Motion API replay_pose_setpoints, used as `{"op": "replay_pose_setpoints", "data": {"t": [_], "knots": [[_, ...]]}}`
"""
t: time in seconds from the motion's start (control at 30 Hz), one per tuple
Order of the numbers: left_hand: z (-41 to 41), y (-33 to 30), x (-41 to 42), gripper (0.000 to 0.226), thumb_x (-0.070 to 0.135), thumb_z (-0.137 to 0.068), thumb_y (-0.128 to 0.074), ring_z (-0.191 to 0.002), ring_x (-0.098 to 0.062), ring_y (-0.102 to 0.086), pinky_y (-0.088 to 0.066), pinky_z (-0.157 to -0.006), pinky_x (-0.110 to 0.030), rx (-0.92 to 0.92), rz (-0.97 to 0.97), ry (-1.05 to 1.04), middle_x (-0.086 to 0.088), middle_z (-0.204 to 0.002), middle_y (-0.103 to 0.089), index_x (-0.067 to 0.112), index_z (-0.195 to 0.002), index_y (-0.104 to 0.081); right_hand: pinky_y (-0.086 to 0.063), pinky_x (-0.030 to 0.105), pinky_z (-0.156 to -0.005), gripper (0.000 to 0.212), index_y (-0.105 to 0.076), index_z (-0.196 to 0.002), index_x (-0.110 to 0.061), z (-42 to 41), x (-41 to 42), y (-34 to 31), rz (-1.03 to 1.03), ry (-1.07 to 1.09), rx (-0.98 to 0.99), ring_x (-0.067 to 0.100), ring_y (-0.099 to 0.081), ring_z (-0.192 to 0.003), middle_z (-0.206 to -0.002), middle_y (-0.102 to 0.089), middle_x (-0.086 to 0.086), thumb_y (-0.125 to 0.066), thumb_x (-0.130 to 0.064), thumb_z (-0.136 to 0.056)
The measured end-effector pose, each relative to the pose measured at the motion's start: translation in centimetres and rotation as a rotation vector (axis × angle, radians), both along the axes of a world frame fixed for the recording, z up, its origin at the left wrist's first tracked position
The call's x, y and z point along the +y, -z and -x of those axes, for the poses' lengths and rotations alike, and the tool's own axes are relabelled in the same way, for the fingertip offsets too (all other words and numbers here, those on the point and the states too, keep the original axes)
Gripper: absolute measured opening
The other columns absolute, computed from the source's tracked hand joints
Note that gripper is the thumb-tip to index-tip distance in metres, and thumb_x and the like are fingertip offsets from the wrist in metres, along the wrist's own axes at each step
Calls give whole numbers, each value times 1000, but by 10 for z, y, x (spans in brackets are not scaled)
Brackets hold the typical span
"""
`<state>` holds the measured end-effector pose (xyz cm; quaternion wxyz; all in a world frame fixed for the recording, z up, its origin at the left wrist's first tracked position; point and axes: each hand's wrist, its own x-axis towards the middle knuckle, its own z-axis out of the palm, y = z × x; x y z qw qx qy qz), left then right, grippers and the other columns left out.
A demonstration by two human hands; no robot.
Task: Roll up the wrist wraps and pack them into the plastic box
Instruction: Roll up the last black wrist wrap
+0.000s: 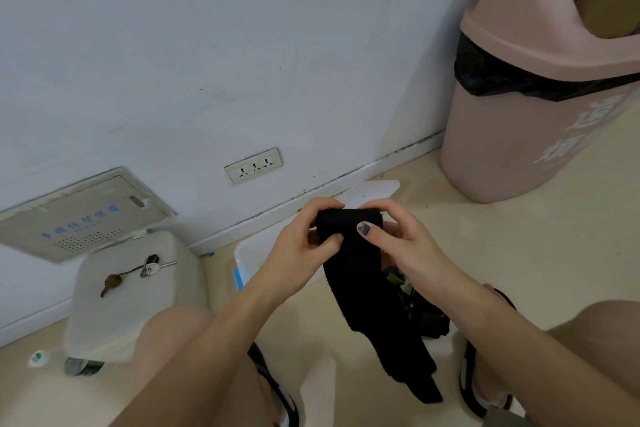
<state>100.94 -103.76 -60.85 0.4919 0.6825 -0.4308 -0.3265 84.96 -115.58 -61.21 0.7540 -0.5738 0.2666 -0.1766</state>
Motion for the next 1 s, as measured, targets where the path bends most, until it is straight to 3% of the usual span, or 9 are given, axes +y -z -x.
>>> {"op": "replay_pose_setpoints", "data": {"t": [0.2,0.33,0.43,0.6,0.7,0.8,0.87,1.0], "knots": [[1,-3,2,35,0,-98,-60,-94,-3,-67,-59,-82,-28,-10,13,18,11,-109,-63,26,-121,-60,-47,25,-49,13,-65,-115,-29,0,-4,0,112,-25,63,18,-65,-67,-98,-70,24,-63,-28,-102],[1,-3,2,36,-2,-97,-59,-95,-13,-66,-59,-83,-42,-19,-1,28,7,-111,-63,27,-119,-61,-46,28,-58,12,-66,-107,-35,-3,-3,1,166,-19,111,18,-57,-67,-88,-61,25,-59,-44,-102],[2,-2,3,37,0,-98,-58,-93,-14,-69,-62,-83,-42,-25,-13,49,9,-114,-64,31,-118,-61,-47,26,-57,11,-65,-104,-30,-5,1,4,129,15,102,20,-57,-68,-82,-58,17,-58,-39,-104],[0,-2,3,37,-1,-101,-56,-94,-15,-71,-62,-81,-35,-27,-5,66,14,-116,-64,30,-120,-60,-57,34,-66,9,-62,-111,-22,-4,0,5,21,-3,49,28,-70,-81,-102,-66,30,-61,-28,-104],[-1,0,2,39,0,-102,-56,-96,-20,-72,-60,-79,-31,-28,2,73,11,-120,-63,33,-121,-61,-56,37,-73,8,-60,-111,-21,-2,-1,5,-35,-8,33,31,-69,-87,-102,-67,28,-63,-23,-103],[1,2,2,41,2,-102,-56,-95,-19,-71,-58,-79,-28,-24,1,70,11,-120,-62,37,-124,-60,-55,33,-70,11,-59,-112,-19,-2,-1,5,-74,6,28,28,-69,-87,-100,-70,17,-64,-20,-102],[2,4,2,42,6,-103,-56,-91,-16,-72,-57,-79,-26,15,-20,59,13,-118,-62,39,-129,-55,-55,33,-69,11,-59,-112,-20,-2,-1,5,-92,16,22,29,-70,-88,-103,-71,20,-64,-19,-102],[1,7,1,42,16,-105,-55,-106,-17,-72,-58,-94,-34,206,-114,12,4,-128,-61,40,-138,-46,-57,32,-69,10,-60,-109,-21,-1,-1,5,-77,43,-9,29,-73,-89,-107,-72,20,-64,-16,-102]]}}
